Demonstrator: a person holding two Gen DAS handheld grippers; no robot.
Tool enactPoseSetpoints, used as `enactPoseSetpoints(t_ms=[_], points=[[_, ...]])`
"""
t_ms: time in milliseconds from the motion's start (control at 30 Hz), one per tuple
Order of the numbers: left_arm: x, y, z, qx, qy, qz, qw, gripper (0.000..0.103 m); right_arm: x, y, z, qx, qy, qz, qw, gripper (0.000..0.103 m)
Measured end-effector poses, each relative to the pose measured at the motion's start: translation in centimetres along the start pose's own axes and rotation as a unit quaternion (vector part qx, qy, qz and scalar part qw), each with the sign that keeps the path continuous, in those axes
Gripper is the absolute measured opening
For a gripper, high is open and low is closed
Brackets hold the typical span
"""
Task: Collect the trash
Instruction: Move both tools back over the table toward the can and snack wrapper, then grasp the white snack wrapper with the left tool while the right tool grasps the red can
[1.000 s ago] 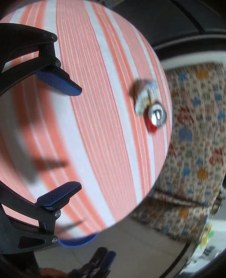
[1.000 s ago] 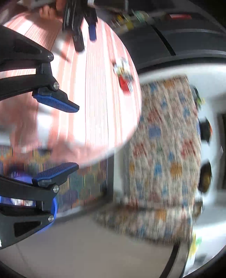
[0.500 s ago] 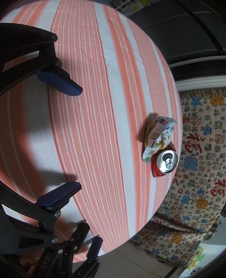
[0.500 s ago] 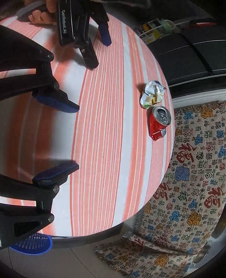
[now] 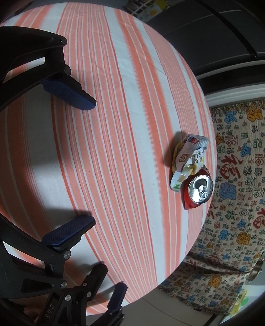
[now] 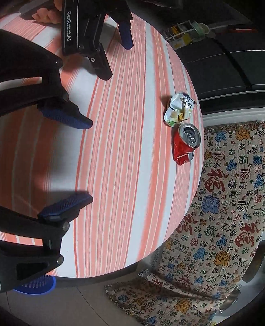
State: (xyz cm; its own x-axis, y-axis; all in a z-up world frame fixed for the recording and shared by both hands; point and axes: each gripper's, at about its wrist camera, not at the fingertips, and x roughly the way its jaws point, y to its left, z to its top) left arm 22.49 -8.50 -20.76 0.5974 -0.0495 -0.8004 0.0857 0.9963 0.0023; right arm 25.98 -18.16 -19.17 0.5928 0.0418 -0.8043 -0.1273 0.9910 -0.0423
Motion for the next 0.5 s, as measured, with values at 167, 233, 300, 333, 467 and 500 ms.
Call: enactPoseSetpoints(t_ms=[167, 233, 300, 333, 467, 500], points=[[-0.2, 0.2, 0.1, -0.003, -0.001, -0.010, 0.9999, 0.102, 0.0, 0.1, 0.0, -0.002, 0.000, -0.002, 1.000, 0.068], [-1.0, 1.1, 1.2, -0.022, -0.023, -0.052, 0.9982, 0.101, 0.0, 0.0, 0.0, -0.002, 0.000, -0.002, 1.000, 0.068], [-2.2, 2.3, 3.1, -0.050, -0.059, -0.084, 0.9934, 0.101, 0.0, 0.0, 0.0, -0.002, 0.000, -0.002, 1.000, 0.068], [-2.5, 2.9, 4.5, -0.062, -0.074, -0.094, 0.9909, 0.101, 0.0, 0.1, 0.0, -0.002, 0.000, -0.003, 1.000, 0.068], [0.5, 4.0, 9.3, -0.080, -0.061, -0.117, 0.9881, 0.100, 0.0, 0.1, -0.1, -0.002, 0.000, -0.003, 1.000, 0.068], [1.7, 4.0, 10.2, -0.082, -0.050, -0.118, 0.9884, 0.099, 0.0, 0.0, -0.1, -0.002, 0.000, -0.003, 1.000, 0.068]])
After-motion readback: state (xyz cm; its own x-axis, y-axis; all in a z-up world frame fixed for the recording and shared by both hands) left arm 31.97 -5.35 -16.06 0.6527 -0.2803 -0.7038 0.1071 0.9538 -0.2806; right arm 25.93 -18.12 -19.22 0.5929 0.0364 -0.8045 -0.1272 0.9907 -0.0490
